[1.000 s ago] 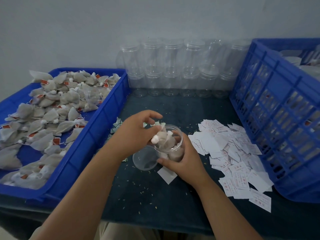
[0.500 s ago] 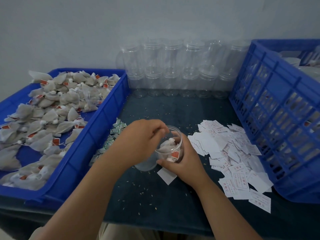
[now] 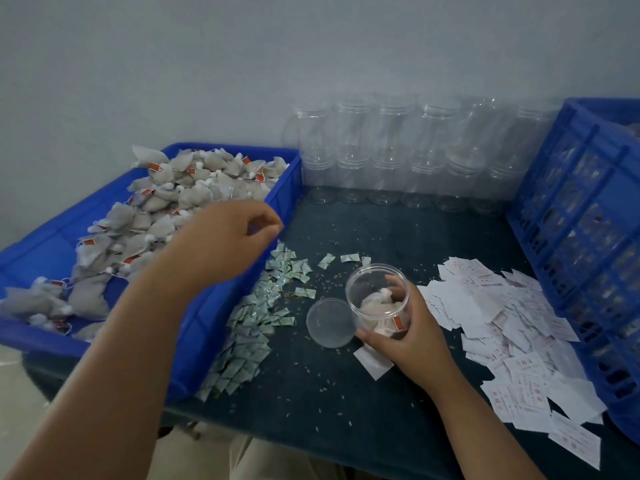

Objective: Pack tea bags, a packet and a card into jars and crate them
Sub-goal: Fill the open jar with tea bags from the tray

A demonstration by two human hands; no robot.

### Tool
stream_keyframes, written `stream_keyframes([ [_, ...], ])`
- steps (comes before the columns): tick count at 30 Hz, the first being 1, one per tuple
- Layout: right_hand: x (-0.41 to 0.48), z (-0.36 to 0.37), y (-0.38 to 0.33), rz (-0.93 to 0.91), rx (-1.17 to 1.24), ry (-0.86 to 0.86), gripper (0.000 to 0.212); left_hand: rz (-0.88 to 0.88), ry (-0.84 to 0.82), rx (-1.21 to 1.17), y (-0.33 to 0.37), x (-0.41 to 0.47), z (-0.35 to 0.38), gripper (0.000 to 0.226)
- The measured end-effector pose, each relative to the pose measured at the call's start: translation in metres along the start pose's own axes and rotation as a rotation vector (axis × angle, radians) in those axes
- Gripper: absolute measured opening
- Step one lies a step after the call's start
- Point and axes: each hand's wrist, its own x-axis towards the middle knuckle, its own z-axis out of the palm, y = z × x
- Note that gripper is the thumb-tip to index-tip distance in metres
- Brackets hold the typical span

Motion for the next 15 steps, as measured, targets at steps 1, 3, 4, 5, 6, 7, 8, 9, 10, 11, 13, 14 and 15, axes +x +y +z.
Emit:
stream_keyframes([
  [1, 0.0, 0.0, 0.0, -0.002, -0.002, -0.005, 0.09, -0.089, -0.033, 0.097, -0.018, 0.006, -0.012, 0.011],
  [3, -0.001, 0.001, -0.001, -0.003, 0.002, -0.002, 0.091, -0.272, -0.133, 0.288, -0.054, 0.018, -0.029, 0.017],
  [4, -0.001, 0.002, -0.003, -0.003, 0.003, 0.001, 0.091, -0.343, -0.202, 0.375, -0.071, 0.021, -0.031, 0.023],
  [5, -0.001, 0.002, -0.004, -0.004, 0.006, 0.002, 0.089, -0.398, -0.29, 0.46, -0.088, 0.024, -0.029, 0.034],
  [6, -0.002, 0.003, -0.004, -0.005, 0.006, 0.004, 0.088, -0.436, -0.381, 0.528, -0.103, 0.024, -0.023, 0.05],
  [7, -0.002, 0.003, -0.004, -0.007, 0.002, 0.007, 0.088, -0.45, -0.458, 0.547, -0.116, 0.024, -0.014, 0.063],
  [8, -0.002, 0.004, -0.004, -0.009, -0.003, 0.008, 0.088, -0.433, -0.504, 0.516, -0.125, 0.024, -0.005, 0.068],
  [9, -0.002, 0.004, -0.005, -0.011, -0.006, 0.009, 0.088, -0.39, -0.513, 0.436, -0.132, 0.023, 0.004, 0.068],
  [10, -0.002, 0.004, -0.005, -0.013, -0.009, 0.01, 0.087, -0.356, -0.503, 0.342, -0.138, 0.022, 0.011, 0.069],
  [11, -0.001, 0.005, -0.004, -0.015, -0.009, 0.01, 0.087, -0.337, -0.476, 0.267, -0.143, 0.023, 0.016, 0.076],
  [13, -0.001, 0.005, -0.002, -0.015, -0.008, 0.008, 0.088, -0.382, -0.403, 0.247, -0.151, 0.029, 0.021, 0.091],
  [14, 0.0, 0.005, -0.001, -0.016, -0.008, 0.006, 0.088, -0.4, -0.382, 0.281, -0.154, 0.033, 0.025, 0.087],
  [15, 0.0, 0.005, -0.001, -0.018, -0.009, 0.003, 0.088, -0.397, -0.372, 0.331, -0.157, 0.037, 0.03, 0.073],
])
